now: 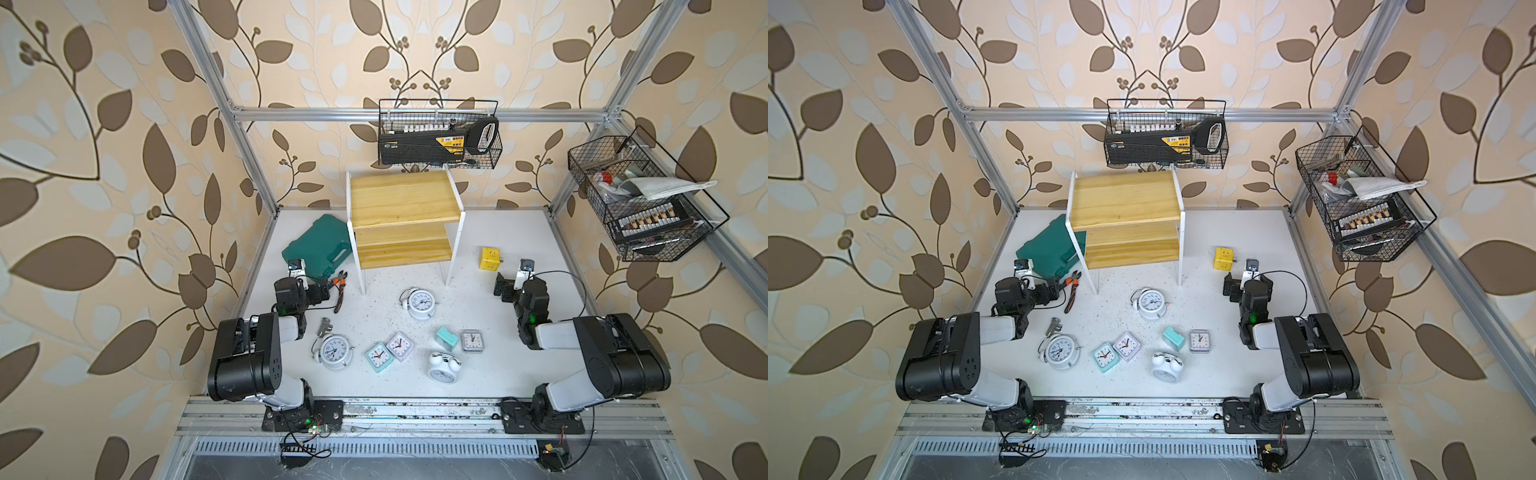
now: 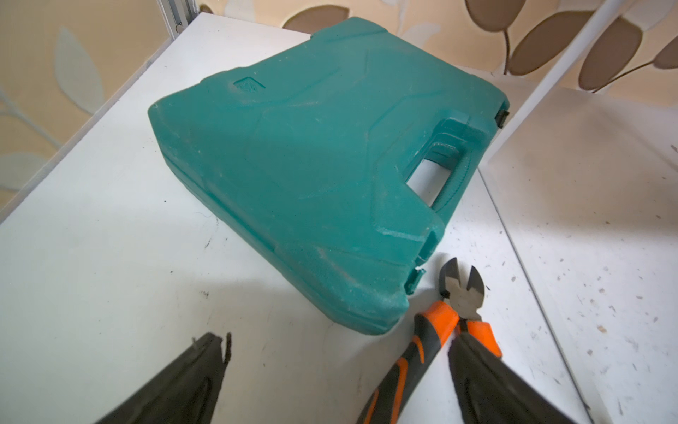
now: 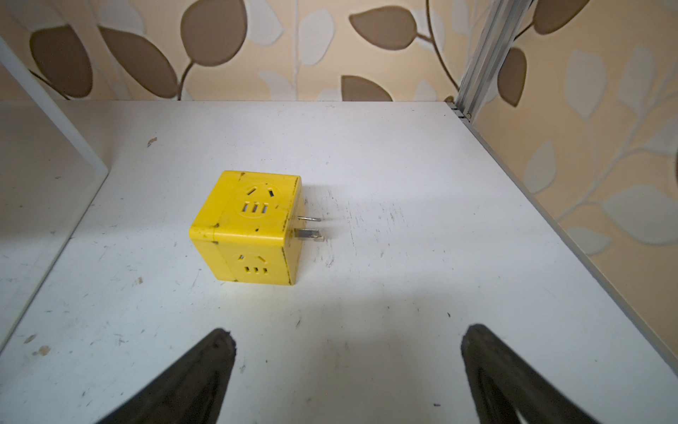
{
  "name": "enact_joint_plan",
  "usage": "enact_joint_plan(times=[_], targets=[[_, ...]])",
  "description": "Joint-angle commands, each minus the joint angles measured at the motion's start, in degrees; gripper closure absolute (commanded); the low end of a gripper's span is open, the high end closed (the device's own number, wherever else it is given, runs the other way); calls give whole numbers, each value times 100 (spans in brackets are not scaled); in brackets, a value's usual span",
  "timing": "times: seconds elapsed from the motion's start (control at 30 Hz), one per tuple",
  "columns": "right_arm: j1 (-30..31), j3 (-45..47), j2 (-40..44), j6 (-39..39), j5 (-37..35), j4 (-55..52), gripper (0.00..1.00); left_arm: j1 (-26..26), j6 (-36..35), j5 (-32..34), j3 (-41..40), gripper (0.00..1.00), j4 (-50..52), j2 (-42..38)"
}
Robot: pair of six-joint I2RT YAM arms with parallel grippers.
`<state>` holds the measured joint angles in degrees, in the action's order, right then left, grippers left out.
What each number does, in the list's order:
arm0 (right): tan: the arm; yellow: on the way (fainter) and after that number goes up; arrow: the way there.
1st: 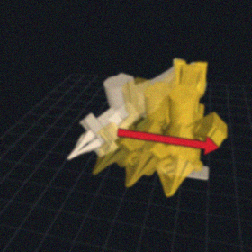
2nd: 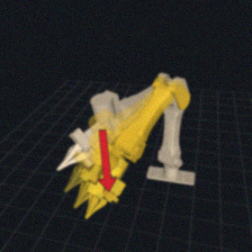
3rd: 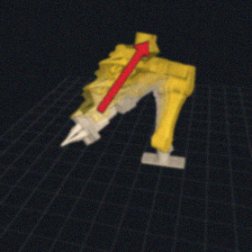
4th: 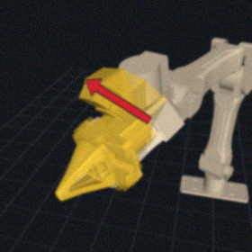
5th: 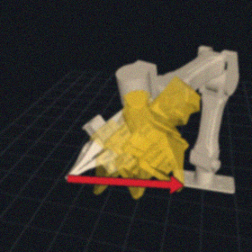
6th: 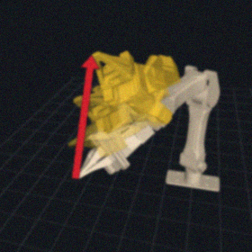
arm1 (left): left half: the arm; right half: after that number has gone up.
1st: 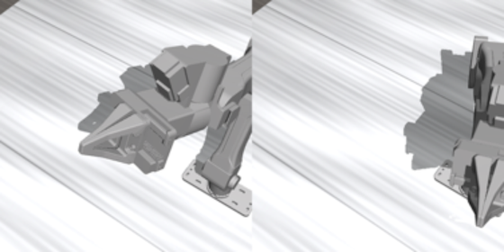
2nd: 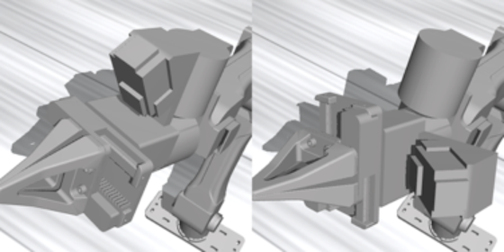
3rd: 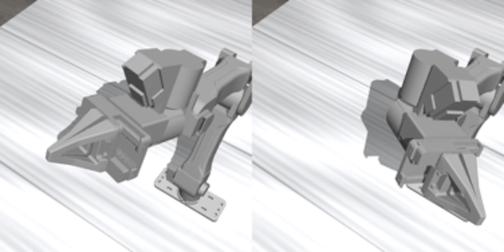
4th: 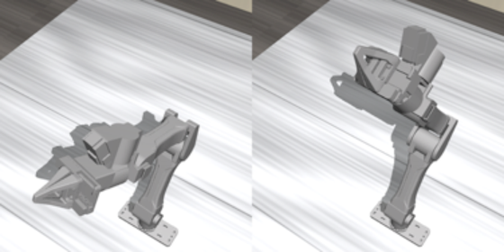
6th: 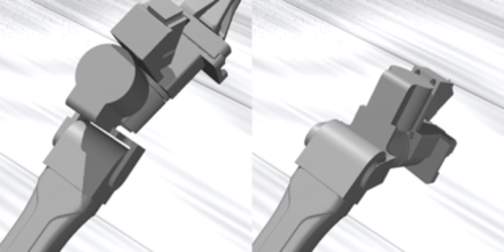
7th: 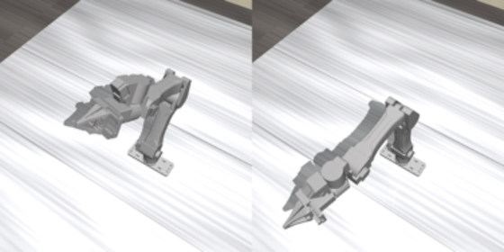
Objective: Place the alarm clocks on the shelf by style
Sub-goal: Pick up the alarm from the center of the board.
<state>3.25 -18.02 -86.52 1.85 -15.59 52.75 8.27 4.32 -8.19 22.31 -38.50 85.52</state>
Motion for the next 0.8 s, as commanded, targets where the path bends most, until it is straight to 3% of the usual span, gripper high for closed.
enact_joint_plan(times=[0.0,0.13,0.37,0.77], targets=[[33,-17,324,-79,112,-75,1,10,-158,-256,520,1,755,-252],[211,-77,838,-283,153,-638,1,24,-262,-536,976,1,1794,-597],[749,-825,1673,-650,124,-2808,1,49,-742,-1383,1687,1,3478,-938],[1521,-2101,2368,-118,491,-5715,1,60,-2960,-3008,3030,1,6933,-855]])
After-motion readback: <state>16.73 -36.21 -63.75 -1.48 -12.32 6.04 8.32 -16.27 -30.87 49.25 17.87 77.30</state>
